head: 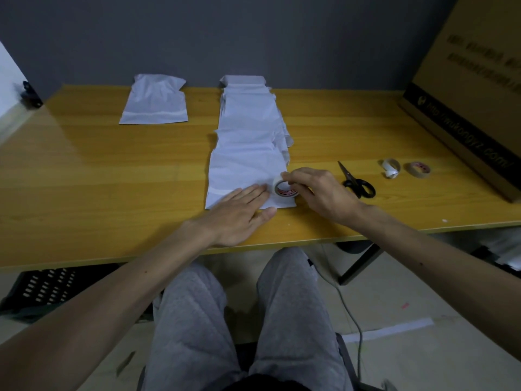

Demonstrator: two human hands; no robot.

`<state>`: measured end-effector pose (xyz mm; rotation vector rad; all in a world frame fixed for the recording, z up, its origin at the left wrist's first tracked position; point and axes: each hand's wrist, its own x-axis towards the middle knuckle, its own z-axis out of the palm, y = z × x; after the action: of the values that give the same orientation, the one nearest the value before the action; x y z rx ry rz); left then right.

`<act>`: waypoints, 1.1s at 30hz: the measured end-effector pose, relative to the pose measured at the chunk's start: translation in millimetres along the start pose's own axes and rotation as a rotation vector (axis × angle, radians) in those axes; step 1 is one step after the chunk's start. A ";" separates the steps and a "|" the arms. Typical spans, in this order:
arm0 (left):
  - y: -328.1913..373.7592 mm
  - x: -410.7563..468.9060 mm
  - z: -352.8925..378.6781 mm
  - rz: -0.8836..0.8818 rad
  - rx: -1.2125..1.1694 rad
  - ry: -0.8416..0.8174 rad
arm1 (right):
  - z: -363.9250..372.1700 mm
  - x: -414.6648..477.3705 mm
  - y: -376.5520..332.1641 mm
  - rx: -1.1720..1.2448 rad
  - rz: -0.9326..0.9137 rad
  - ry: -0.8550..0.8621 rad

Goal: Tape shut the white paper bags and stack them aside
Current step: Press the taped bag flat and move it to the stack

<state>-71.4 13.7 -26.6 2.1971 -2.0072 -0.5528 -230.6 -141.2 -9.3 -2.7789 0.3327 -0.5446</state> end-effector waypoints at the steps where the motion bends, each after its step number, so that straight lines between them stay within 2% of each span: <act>1: 0.3 -0.2 -0.2 -0.001 -0.001 -0.002 | -1.2 -1.0 0.7 -0.005 0.001 -0.001; 24: -0.9 1.9 0.7 -0.009 -0.002 -0.021 | -26.3 -16.4 21.9 -0.204 -0.068 -0.106; 33: -1.0 2.2 1.7 -0.010 0.010 -0.015 | -26.5 -5.0 19.9 -0.363 -0.142 -0.176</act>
<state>-70.9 11.9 -28.9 2.2159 -2.0117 -0.5635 -249.0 -164.6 6.1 -3.1926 0.2131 -0.2882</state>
